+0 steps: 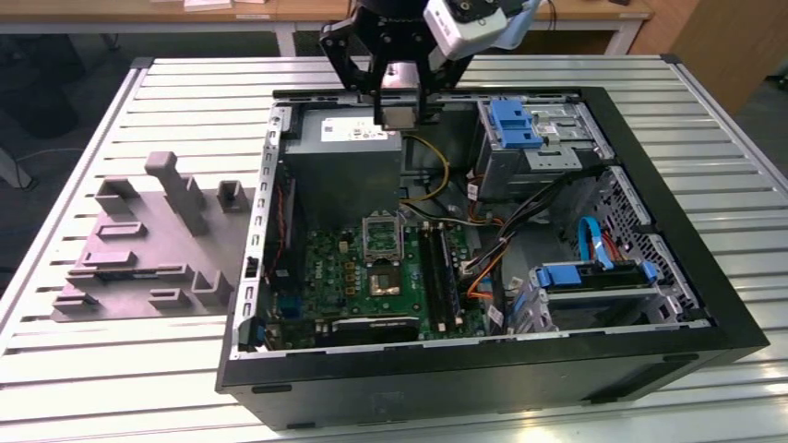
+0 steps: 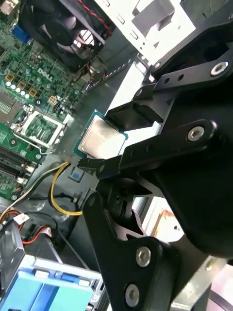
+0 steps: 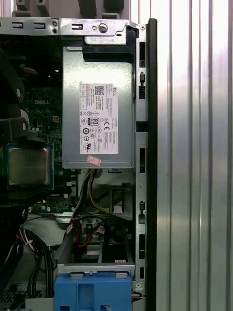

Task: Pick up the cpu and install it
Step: 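Pick up the cpu and move it towards the insertion slot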

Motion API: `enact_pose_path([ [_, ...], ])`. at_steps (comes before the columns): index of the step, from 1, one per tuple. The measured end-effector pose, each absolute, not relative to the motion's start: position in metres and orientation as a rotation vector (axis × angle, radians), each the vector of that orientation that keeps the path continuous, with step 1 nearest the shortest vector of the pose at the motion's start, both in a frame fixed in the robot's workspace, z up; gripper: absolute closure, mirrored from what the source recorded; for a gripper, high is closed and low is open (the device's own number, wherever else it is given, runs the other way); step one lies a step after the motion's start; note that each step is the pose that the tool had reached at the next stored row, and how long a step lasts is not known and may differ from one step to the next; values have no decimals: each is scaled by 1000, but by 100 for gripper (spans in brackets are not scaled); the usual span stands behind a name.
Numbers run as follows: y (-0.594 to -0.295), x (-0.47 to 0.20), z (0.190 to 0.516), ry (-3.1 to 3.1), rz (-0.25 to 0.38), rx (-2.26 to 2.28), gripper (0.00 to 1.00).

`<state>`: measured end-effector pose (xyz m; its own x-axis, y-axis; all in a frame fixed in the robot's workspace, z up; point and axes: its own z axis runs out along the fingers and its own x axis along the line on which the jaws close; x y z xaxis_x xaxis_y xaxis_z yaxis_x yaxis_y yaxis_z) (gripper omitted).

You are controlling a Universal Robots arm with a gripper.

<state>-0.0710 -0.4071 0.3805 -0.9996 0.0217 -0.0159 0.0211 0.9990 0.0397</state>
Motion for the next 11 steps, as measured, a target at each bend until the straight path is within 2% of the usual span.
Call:
enact_pose_path([
  [11,-407,-70,379,3112,81,119,53],
])
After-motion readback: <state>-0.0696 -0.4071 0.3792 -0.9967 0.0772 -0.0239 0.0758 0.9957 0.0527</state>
